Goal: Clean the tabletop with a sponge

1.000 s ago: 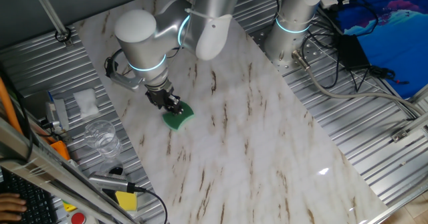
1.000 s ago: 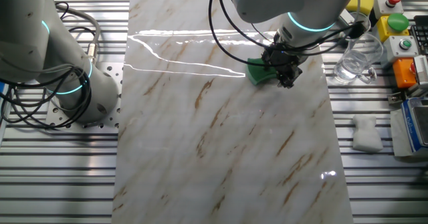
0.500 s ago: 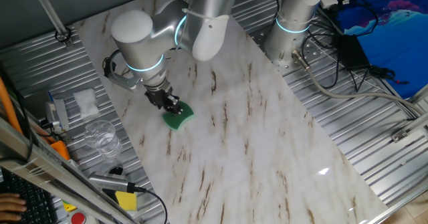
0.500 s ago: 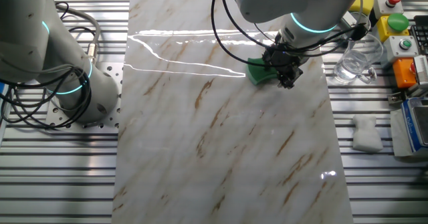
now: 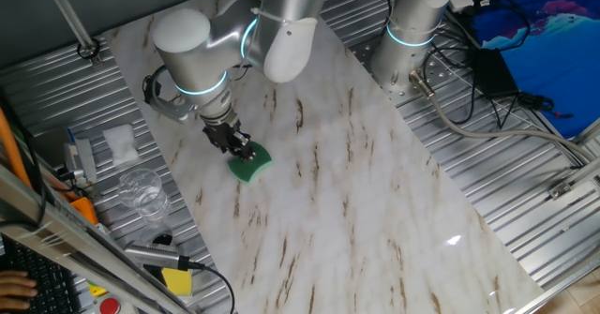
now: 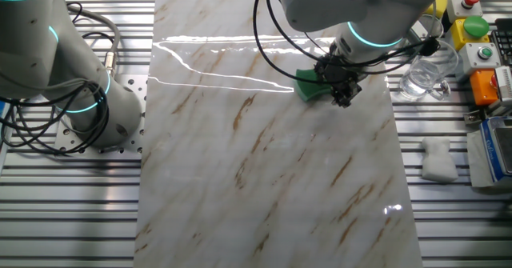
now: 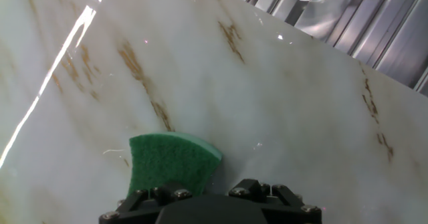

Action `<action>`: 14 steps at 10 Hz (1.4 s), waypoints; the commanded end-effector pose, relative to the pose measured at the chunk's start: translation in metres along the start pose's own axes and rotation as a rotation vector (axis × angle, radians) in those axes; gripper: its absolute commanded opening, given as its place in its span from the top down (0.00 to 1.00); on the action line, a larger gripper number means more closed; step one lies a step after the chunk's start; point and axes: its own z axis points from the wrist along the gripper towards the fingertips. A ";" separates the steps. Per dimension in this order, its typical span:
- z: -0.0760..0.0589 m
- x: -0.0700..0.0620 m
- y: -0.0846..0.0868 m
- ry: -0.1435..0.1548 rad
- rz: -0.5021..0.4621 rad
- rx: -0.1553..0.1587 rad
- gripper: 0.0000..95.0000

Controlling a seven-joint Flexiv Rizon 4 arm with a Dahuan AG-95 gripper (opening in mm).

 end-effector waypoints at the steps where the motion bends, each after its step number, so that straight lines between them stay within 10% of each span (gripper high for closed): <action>1: 0.000 0.000 -0.001 0.000 0.003 0.002 0.40; 14: 0.020 -0.003 0.018 0.013 0.034 0.051 0.40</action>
